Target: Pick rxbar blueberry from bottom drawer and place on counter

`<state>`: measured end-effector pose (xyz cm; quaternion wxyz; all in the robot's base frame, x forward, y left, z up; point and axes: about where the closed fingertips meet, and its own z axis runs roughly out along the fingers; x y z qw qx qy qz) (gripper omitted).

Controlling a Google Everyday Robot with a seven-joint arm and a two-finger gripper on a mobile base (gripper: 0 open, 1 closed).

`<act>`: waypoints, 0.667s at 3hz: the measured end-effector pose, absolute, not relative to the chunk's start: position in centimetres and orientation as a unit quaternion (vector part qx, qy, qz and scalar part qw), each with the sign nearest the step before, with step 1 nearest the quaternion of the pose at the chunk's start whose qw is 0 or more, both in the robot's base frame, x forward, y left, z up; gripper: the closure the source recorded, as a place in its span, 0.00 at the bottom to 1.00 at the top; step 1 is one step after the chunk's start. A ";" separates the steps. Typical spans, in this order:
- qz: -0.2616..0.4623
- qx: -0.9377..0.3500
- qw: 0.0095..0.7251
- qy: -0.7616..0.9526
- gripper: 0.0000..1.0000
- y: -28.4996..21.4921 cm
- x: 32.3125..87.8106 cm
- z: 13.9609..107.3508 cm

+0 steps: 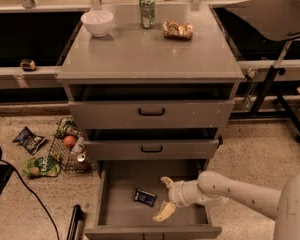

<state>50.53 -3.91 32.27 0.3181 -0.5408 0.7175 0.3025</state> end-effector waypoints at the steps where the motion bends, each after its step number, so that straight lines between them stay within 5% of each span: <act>1: 0.277 -0.506 0.336 0.745 0.00 -2.4 51.7 27.2; 2: 0.277 -0.506 0.336 0.745 0.00 -2.4 51.7 27.2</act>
Offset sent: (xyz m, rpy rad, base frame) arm 0.0058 0.0146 -0.0366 0.0011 -0.0029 -0.0636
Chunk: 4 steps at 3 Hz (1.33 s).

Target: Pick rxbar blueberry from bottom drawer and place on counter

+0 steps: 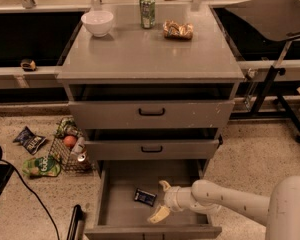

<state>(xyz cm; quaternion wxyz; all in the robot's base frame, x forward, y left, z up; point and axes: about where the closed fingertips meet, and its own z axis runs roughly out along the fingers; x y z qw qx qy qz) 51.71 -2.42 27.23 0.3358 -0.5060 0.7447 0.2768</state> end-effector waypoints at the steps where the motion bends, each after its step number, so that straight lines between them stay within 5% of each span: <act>1: 0.275 -0.495 0.335 0.753 0.00 -1.9 52.6 24.8; 4: 0.260 -0.470 0.341 0.771 0.00 1.4 57.3 14.3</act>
Offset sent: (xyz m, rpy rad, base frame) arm 0.0626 0.0192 -0.1285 0.0397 0.0032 -0.1317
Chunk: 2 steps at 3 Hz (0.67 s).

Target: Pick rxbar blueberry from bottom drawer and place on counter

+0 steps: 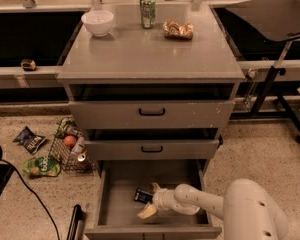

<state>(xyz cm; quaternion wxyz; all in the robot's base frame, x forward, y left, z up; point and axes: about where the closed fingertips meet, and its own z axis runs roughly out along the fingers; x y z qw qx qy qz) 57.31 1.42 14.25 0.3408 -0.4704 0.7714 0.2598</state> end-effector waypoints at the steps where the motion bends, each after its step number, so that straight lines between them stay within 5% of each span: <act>1: 0.240 -0.472 0.332 0.780 0.00 2.4 58.3 12.2; 2: 0.208 -0.475 0.330 0.789 0.00 2.4 59.0 10.9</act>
Offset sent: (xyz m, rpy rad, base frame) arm 0.0291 0.0039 -0.0479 -0.1798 -0.0556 -0.0791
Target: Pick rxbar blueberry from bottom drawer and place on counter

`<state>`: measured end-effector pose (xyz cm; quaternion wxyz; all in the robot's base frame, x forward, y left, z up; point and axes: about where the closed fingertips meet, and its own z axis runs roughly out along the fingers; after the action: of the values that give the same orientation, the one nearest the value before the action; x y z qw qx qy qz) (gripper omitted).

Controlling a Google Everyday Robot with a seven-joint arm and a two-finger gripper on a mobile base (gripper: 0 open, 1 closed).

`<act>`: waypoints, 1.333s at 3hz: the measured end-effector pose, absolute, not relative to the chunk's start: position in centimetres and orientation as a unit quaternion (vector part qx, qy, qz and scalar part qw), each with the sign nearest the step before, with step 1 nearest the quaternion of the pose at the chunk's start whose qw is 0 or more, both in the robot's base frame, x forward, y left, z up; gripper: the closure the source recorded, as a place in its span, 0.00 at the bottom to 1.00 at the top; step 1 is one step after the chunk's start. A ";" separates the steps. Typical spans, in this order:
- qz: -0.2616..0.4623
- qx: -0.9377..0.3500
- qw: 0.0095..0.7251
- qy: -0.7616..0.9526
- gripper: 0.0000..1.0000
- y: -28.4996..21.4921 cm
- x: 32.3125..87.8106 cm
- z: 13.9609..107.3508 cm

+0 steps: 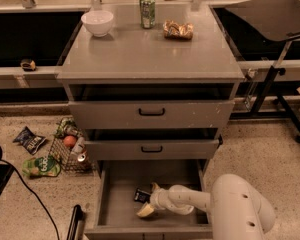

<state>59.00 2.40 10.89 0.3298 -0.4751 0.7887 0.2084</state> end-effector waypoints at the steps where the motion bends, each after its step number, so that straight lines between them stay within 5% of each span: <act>1: 0.191 -0.467 0.339 0.794 0.19 1.6 59.5 10.2; 4: 0.168 -0.466 0.341 0.799 0.89 0.9 59.8 11.0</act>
Offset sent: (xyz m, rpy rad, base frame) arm 0.0130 -0.0274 -0.0121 -0.0926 -0.0741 -0.0860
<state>59.80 0.92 10.95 0.3411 -0.4657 0.7991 0.1678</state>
